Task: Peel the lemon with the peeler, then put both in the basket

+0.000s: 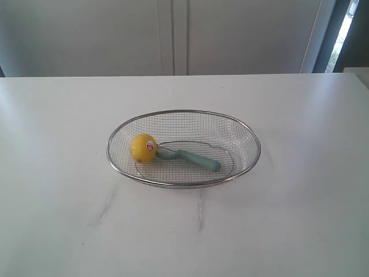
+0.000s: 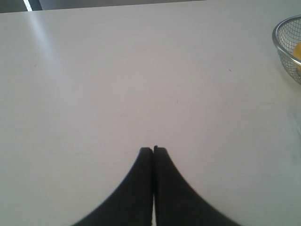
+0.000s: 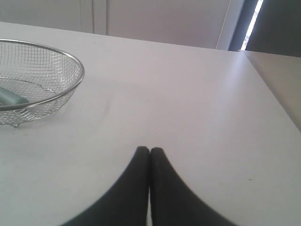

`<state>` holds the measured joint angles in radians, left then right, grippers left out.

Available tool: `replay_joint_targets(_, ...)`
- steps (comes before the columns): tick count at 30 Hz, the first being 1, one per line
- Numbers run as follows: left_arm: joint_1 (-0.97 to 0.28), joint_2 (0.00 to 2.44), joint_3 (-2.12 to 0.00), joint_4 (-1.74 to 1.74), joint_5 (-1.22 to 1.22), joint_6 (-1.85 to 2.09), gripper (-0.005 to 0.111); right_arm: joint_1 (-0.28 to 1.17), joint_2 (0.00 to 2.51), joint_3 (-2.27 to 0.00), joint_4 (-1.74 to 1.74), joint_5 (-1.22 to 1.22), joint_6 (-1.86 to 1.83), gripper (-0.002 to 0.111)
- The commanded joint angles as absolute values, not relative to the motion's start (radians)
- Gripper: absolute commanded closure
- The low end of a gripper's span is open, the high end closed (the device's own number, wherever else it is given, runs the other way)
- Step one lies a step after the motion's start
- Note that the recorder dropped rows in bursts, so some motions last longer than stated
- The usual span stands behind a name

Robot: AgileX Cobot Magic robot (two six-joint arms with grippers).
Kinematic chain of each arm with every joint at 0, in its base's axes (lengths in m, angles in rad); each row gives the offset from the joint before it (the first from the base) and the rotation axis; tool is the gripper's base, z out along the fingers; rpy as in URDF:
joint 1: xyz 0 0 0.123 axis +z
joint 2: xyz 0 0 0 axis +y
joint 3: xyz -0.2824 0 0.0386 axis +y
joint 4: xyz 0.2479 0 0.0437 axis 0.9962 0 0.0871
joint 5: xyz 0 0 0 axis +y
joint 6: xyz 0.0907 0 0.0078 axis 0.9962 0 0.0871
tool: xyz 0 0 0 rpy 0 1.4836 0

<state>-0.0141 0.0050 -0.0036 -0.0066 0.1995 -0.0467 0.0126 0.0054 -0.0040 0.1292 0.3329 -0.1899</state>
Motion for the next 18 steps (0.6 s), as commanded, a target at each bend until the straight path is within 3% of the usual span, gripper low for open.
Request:
replay_joint_targets(1,-0.011,0.0,0.0,-0.017,0.202,-0.045,0.106,0.019,0.0,0.0,0.134,0.327,-0.093,0.108)
replay_joint_targets(18,-0.011,0.0,0.0,-0.017,0.202,-0.045,0.106,0.019,0.0,0.0,0.134,0.335,-0.08,0.108)
